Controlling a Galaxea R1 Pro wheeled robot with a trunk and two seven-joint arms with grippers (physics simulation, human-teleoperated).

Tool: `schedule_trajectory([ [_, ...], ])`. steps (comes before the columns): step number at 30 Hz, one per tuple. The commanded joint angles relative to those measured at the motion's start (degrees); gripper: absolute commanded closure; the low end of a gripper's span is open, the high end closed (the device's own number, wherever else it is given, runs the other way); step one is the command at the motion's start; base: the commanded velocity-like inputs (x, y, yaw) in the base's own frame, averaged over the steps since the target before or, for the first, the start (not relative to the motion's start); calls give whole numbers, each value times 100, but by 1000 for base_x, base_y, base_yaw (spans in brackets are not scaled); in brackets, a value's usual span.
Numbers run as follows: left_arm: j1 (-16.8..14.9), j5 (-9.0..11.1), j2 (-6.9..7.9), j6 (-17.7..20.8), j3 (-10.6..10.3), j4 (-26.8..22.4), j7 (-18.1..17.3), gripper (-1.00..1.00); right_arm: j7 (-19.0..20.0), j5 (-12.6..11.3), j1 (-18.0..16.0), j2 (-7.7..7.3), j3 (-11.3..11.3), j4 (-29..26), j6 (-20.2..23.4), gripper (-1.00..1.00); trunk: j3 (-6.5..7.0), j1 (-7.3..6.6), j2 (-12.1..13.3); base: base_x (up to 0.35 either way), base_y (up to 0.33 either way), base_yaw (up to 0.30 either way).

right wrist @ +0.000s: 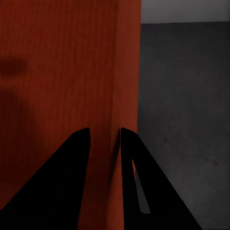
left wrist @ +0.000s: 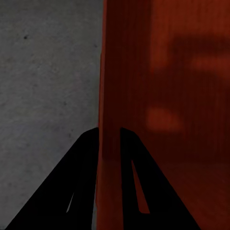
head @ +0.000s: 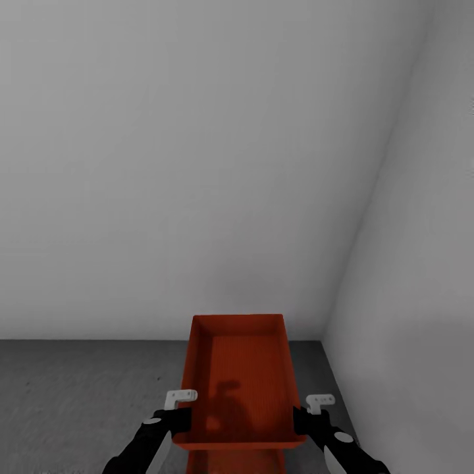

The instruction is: Move the two storage containers from the living room to the garage. In the garage, place one container on the floor and stack the other container on top of it (either order is fine).

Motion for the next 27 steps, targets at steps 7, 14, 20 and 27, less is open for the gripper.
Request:
schedule_trajectory([
  [7,-4,-25,88,40,12,-57,21,100,65,-3,-2,-55,51,20,-19,100,-132,152,-286,-59,0,0],
  [14,-4,-31,88,41,7,-56,21,100,65,-3,-2,-53,51,20,-18,100,-259,306,-567,-3,0,0],
  [20,-4,-31,88,41,8,-52,21,100,58,-3,-2,-55,50,20,-13,100,-402,438,-808,0,0,0],
  [27,-4,-31,88,41,8,-52,21,100,45,-3,-2,-54,44,20,-18,100,-590,591,-1088,0,0,0],
])
